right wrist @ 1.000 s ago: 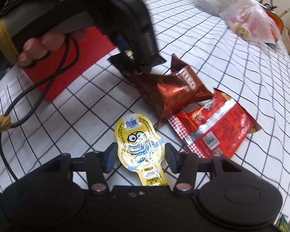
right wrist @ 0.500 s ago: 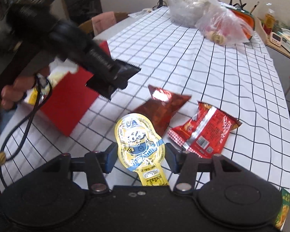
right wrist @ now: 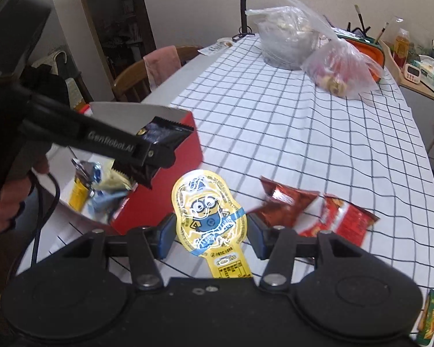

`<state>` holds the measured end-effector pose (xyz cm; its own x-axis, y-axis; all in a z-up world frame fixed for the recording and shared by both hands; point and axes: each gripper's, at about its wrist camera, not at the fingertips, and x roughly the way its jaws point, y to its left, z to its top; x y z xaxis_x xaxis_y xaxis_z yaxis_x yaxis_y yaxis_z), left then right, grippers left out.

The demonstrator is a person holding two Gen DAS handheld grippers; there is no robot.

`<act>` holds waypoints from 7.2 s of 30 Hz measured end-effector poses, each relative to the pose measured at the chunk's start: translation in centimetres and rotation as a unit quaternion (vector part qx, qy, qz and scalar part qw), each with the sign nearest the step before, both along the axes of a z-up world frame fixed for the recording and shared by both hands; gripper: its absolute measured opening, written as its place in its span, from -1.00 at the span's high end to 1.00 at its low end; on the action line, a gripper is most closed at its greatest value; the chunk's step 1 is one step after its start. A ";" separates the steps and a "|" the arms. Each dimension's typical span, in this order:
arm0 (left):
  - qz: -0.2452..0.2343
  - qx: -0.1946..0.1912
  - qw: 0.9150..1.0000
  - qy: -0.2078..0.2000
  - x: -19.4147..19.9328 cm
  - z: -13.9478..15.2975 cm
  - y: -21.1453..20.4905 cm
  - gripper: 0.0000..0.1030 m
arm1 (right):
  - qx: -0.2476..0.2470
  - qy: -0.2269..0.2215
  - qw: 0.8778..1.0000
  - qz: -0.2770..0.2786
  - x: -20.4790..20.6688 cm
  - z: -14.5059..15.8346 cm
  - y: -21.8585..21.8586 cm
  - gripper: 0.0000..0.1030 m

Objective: Organize snacks
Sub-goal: 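Lift the black packet and yellow cartoon packet and carry both over the red box, then lower both packets into the box and open both grippers, then move both tools back over the Oreo bag and red snack bag, then grasp the brown Oreo bag with the left gripper while the right grasps the red snack bag, then lift the Oreo bag and red snack bag and carry both over the red box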

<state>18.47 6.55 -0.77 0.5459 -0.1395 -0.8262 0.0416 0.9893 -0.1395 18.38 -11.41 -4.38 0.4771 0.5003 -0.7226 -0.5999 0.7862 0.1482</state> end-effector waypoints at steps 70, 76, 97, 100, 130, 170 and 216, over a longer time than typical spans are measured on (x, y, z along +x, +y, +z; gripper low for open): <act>0.089 0.055 0.992 0.076 -3.6 -8.9 17.6 0.16 | -0.066 0.024 0.996 0.051 -0.2 -5.7 20.3 -0.21; 0.090 0.052 0.993 0.054 -4.6 -7.7 17.6 -0.05 | -0.049 0.021 0.998 0.046 -0.5 -4.5 19.7 -0.28; 0.076 0.053 0.995 -0.035 -7.3 -1.9 14.3 -0.31 | 0.028 -0.016 0.999 0.040 -2.7 0.6 14.0 -0.70; 0.071 0.052 0.995 -0.046 -7.6 -1.4 13.2 -0.33 | 0.035 -0.021 0.999 0.036 -2.9 1.0 12.6 -0.72; -0.006 0.007 0.998 -0.059 -2.5 -1.9 -4.0 -0.50 | 0.049 -0.005 0.996 -0.069 1.4 -0.6 -6.1 -0.97; -0.041 0.081 0.996 0.023 7.4 -11.5 -14.9 -0.50 | -0.026 0.125 0.966 -0.227 14.3 -11.8 -10.4 -0.95; -0.020 0.042 0.999 0.021 3.6 -7.0 -12.6 0.02 | -0.019 0.080 0.982 -0.172 8.8 -5.9 -11.2 -0.40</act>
<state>22.12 -6.02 -7.75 0.5060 -0.0901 -0.8578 0.0775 0.9953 -0.0588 27.20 -22.59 -10.25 0.4915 0.3019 -0.8169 -0.2702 0.9446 0.1865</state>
